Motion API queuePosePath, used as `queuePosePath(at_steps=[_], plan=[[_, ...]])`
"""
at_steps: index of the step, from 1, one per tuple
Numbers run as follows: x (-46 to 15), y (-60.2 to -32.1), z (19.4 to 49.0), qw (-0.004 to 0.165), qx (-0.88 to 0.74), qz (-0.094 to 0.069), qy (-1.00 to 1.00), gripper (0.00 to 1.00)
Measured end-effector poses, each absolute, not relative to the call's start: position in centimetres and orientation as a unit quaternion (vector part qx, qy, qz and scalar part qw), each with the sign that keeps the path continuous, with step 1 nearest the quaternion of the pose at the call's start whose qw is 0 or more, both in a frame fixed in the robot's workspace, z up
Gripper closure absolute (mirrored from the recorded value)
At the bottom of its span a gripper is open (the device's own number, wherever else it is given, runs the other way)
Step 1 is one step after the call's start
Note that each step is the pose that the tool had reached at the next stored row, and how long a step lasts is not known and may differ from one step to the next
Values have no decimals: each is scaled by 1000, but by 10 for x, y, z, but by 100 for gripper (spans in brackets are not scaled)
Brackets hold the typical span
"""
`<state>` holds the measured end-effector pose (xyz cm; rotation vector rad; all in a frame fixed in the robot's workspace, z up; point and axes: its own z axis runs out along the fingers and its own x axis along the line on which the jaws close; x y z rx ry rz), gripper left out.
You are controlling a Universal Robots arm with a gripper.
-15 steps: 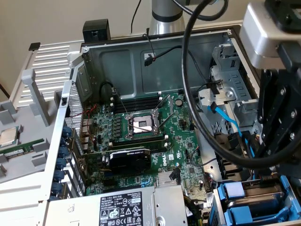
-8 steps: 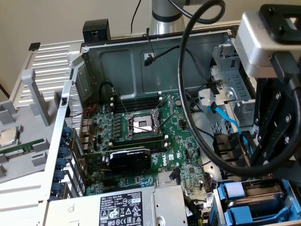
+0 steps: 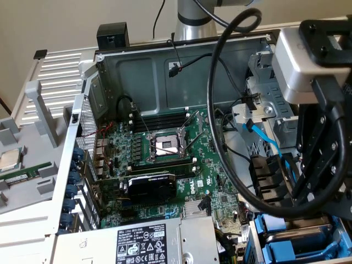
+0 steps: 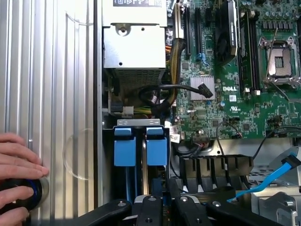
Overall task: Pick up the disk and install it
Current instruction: 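Insert the second disk wire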
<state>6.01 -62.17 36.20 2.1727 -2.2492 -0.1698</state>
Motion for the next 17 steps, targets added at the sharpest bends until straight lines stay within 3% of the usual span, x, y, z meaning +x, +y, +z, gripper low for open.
queuePosePath(at_steps=[17], plan=[[54, -620, 358, -5, 700, -44, -713, 84]])
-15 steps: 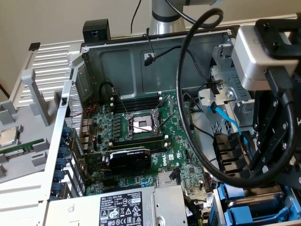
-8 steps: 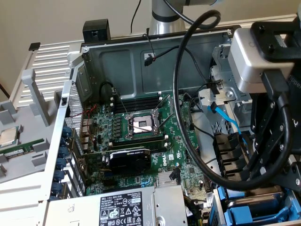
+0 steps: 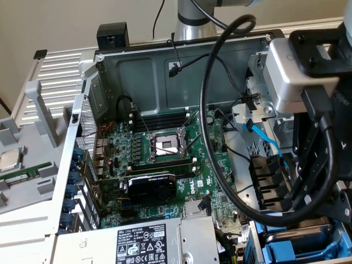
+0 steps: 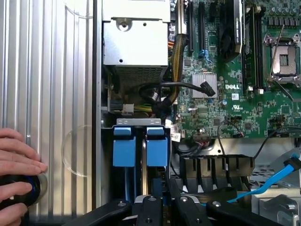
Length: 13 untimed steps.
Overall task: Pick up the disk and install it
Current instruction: 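Insert the second disk wire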
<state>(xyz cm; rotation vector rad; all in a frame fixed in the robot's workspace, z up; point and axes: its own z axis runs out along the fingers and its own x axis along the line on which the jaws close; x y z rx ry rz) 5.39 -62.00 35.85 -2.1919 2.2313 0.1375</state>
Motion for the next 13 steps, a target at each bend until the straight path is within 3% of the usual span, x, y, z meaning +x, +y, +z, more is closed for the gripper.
queuePosePath(at_steps=[13], plan=[[54, -621, 356, 9, -703, 45, 709, 84]])
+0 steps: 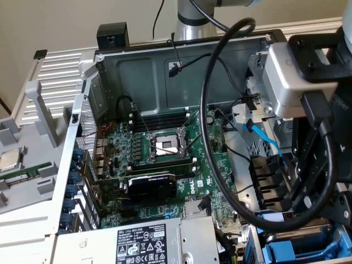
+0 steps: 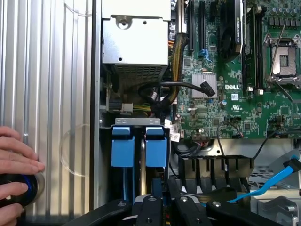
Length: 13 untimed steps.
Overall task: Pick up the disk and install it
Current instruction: 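Insert the second disk wire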
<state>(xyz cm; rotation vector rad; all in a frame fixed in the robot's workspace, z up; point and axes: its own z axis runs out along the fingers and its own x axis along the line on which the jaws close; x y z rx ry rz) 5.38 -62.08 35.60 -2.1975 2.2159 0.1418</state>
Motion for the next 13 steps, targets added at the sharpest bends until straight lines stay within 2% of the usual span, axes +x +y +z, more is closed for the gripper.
queuePosePath(at_steps=[13], plan=[[54, -621, 353, 12, -705, 45, 707, 84]])
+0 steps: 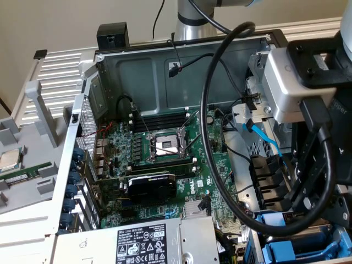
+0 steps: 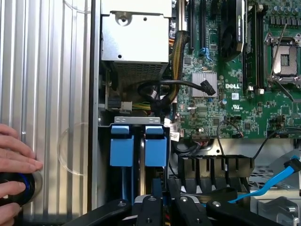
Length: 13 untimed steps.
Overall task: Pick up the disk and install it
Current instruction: 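Insert the second disk wire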
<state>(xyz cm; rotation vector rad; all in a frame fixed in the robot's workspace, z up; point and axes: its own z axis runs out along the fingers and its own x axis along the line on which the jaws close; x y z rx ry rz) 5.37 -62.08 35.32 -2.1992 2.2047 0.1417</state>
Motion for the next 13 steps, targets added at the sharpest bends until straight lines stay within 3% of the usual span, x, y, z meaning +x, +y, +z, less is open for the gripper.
queuePosePath(at_steps=[13], plan=[[55, -621, 351, 16, -705, 49, 707, 84]])
